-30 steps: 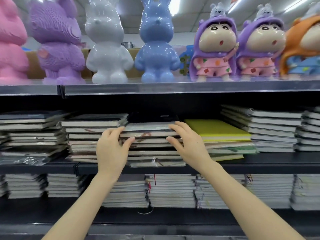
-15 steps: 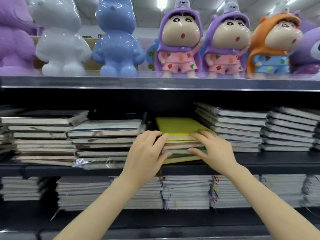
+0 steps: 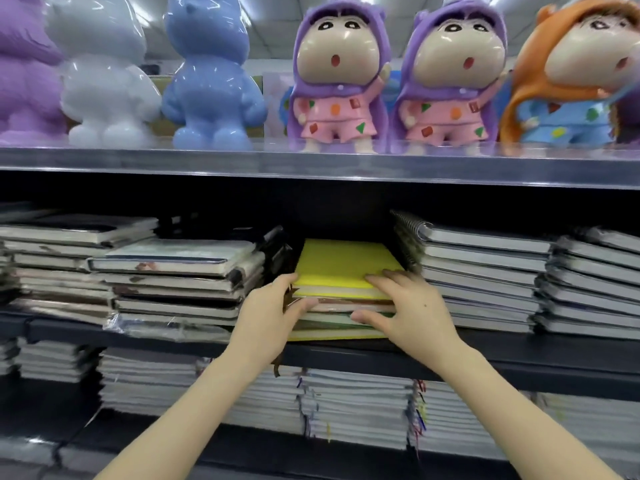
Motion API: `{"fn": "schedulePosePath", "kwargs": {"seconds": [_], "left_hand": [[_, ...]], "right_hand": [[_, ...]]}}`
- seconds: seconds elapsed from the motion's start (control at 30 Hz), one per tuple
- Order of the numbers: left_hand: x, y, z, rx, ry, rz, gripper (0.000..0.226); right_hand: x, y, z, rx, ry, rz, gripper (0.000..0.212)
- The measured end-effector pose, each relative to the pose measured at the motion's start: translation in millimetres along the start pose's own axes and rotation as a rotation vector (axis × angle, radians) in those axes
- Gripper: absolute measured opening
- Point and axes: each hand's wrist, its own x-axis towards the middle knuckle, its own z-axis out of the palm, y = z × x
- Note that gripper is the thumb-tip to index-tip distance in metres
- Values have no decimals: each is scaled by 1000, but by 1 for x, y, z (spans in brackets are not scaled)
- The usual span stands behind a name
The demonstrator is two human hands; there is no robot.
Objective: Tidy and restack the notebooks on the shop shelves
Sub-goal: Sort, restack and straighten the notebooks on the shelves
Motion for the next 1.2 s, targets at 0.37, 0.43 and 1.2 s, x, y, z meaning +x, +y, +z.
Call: {"fn": "schedulePosePath", "kwargs": {"seconds": [0.37,0.43,1.2], "left_hand": [[-7,11,3,109,160,33,34],[-7,13,3,54,125,-26,43],[-1,-4,18,-79,1,-175,86]], "right_hand": [[-6,11,-7,285,37,-87,48],[-13,23,-16,402,1,-31,47],[-17,-5,-3,345,-39,154,60]]}}
